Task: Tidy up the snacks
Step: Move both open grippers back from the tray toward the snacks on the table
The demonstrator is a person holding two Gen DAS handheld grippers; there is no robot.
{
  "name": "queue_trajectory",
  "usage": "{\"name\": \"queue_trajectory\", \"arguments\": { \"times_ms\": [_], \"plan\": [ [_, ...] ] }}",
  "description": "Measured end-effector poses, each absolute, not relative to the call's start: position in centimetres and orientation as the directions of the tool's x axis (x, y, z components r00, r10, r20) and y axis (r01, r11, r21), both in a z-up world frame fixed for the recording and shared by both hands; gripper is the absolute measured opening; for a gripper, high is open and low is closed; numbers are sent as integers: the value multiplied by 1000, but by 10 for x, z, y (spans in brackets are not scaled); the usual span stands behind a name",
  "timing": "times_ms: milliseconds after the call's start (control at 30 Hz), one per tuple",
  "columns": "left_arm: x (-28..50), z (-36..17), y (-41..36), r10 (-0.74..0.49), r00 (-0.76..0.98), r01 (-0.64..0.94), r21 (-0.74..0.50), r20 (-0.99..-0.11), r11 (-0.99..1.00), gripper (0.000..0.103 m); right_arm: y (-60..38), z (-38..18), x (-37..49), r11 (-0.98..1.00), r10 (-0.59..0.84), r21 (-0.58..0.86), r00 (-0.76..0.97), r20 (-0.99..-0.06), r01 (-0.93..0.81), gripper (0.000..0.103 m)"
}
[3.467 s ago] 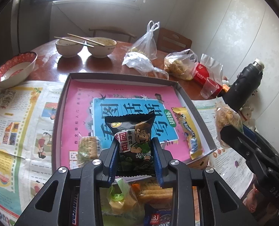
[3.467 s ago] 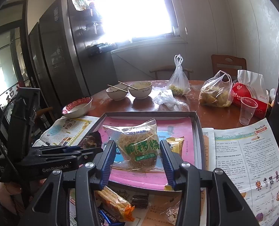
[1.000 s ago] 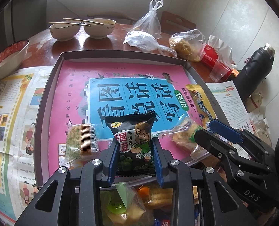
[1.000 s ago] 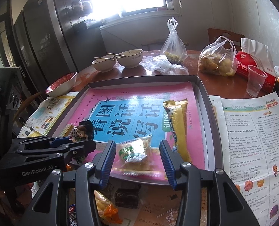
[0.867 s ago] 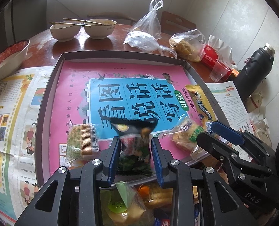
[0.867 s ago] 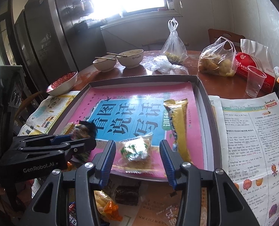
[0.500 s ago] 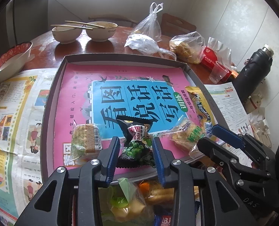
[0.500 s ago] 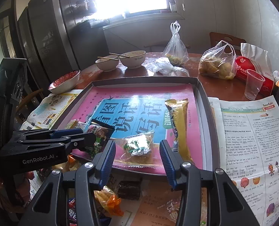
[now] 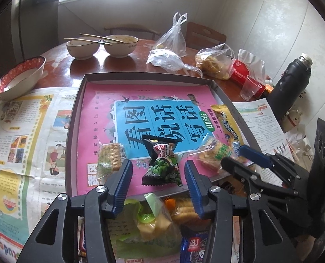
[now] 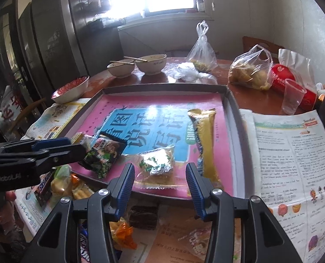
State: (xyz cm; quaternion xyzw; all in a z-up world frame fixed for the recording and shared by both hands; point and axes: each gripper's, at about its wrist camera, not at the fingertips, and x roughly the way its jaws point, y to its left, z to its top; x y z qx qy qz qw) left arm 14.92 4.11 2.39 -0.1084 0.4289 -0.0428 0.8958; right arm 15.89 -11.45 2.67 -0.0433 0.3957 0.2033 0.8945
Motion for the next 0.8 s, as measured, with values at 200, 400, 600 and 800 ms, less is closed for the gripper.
{"name": "queue_trajectory", "arguments": {
  "times_ms": [200,400,600,800],
  "plan": [
    [146,26,41,-166,632,-17,-228,-757,973,54,-119,28,160,928,290,50,630,-721,-370,49],
    [143,28,42,-166,635,-19,-230,-754,973,55,-109,35,146,893,327,19,616,-716,-450,49],
    [139,29,42,-165,635,-16,-226,-755,974,57,-101,27,143,890,268,-60,627,-731,-451,50],
    [135,31,42,-165,636,-12,-223,-754,975,61,-108,27,146,906,224,-90,647,-728,-415,50]
  ]
}}
